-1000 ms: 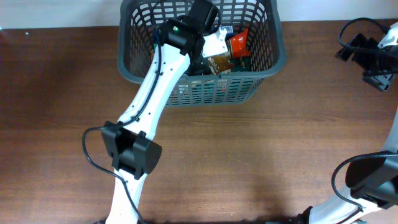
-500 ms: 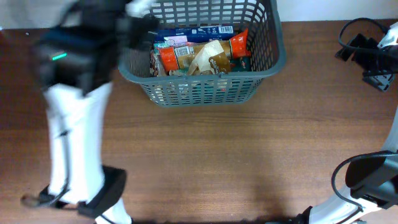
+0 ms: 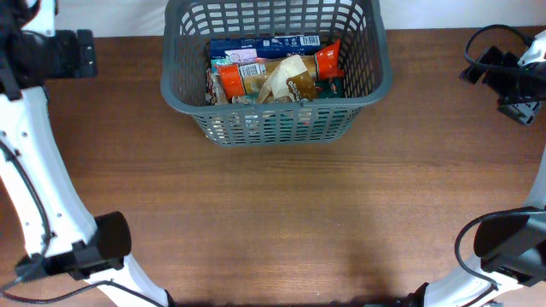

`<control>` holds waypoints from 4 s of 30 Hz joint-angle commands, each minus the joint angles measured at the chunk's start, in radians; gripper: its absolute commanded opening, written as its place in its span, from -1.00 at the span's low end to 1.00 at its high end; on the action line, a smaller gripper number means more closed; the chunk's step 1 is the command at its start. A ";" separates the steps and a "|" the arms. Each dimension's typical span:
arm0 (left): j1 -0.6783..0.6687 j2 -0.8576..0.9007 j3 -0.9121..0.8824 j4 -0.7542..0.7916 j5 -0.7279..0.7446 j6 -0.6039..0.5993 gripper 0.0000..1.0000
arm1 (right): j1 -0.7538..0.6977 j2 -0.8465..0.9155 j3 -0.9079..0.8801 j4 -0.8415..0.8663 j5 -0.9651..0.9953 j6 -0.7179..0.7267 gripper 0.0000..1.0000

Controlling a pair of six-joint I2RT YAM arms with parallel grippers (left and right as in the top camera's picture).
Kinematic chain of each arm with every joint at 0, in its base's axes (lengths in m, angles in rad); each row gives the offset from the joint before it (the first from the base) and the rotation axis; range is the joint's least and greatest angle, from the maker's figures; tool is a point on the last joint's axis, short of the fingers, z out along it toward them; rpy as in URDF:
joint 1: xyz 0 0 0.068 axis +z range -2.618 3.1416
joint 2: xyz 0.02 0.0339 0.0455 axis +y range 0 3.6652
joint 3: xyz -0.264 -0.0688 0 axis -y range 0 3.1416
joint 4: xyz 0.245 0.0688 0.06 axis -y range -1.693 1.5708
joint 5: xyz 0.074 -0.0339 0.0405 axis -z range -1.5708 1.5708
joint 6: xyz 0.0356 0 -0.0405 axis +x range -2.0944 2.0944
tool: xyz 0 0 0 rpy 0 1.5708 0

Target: Pack container

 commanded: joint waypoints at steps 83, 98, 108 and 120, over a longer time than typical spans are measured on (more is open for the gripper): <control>0.056 0.087 -0.179 -0.002 0.077 -0.023 0.99 | 0.345 -1.881 -1.947 0.944 0.643 -0.022 0.98; 0.036 0.063 -0.213 0.000 0.077 -0.023 0.99 | 0.345 -1.881 -1.947 0.945 0.643 -0.022 0.98; -0.199 -0.433 -0.732 0.029 0.077 -0.023 0.99 | 0.345 -1.881 -1.947 0.944 0.643 -0.022 0.98; -0.213 -1.284 -1.572 0.843 0.330 -0.023 0.99 | 0.345 -1.881 -1.947 0.945 0.643 -0.022 0.98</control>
